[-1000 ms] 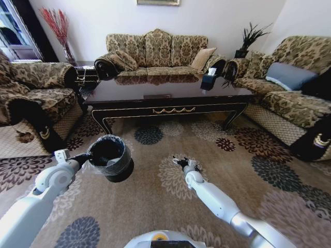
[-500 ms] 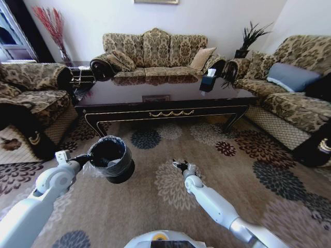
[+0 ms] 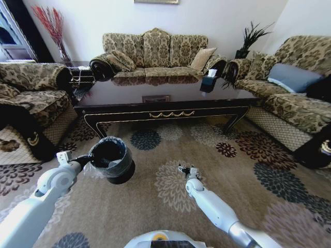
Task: Move to the front of the table and pick up the trash from the floor, then place it into the trash bin.
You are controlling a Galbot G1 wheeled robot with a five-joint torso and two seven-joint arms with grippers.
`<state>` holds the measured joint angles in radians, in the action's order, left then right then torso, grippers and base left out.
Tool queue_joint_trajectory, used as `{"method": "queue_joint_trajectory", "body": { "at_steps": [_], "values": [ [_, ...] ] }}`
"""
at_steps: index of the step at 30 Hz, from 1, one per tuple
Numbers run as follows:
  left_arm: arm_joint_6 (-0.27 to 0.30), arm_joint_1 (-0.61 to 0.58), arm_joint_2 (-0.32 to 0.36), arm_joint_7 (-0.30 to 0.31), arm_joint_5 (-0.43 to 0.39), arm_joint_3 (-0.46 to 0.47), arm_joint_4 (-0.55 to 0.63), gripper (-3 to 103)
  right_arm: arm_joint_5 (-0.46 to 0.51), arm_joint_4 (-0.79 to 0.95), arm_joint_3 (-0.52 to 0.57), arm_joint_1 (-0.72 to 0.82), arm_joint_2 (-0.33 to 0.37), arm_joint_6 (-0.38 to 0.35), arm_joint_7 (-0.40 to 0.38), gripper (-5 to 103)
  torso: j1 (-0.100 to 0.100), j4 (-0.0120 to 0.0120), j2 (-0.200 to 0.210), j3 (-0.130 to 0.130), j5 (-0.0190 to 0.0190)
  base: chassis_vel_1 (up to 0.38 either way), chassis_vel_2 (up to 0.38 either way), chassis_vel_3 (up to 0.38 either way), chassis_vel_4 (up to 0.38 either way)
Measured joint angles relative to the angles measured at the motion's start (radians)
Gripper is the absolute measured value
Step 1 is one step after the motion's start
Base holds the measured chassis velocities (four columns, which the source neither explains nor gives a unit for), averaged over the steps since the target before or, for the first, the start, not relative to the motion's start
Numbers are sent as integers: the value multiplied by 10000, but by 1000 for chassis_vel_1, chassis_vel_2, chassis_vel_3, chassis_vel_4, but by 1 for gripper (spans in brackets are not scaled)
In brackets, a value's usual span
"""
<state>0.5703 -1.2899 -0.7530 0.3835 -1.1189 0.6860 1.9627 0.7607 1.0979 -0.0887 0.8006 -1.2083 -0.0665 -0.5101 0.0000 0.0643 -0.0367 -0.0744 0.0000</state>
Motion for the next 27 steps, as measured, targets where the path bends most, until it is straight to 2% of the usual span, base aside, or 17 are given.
{"method": "queue_joint_trajectory", "body": {
  "at_steps": [6, 10, 19, 22, 26, 27],
  "values": [
    [0, -32, 40, 12, -8, 8, 85, 4, 96, -531, 472, -104, -105, -731, -488, 100, 0, 0, 0, 0, 1, 0, 0, 0, 0],
    [0, -59, 35, 24, -11, 10, 123, 4, 380, -828, 727, -125, -140, -838, -514, 100, 0, -1, 0, 0, 1, 0, 0, 0, 0],
    [0, -126, -1, 40, -6, 29, 173, 4, 517, -1527, 1092, -177, -329, -789, -89, 100, 0, 0, 0, 0, 1, 0, 0, 0, 0],
    [0, -151, -11, 43, -4, 34, 179, 4, 432, -1856, 1132, -266, -395, -685, 173, 103, 0, -1, 0, 0, 1, 0, 0, 0, 0],
    [2, -158, -1, 44, -2, 44, 175, 4, 353, -2252, 1131, -416, -410, -627, 486, 95, 0, 0, 0, 0, 0, 0, 0, 0, 0],
    [1, -157, 8, 43, -2, 49, 160, 4, 340, -2358, 1130, -481, -410, -627, 541, 90, 0, 0, 0, 0, 0, 0, 0, 0, 0]
  ]
}}
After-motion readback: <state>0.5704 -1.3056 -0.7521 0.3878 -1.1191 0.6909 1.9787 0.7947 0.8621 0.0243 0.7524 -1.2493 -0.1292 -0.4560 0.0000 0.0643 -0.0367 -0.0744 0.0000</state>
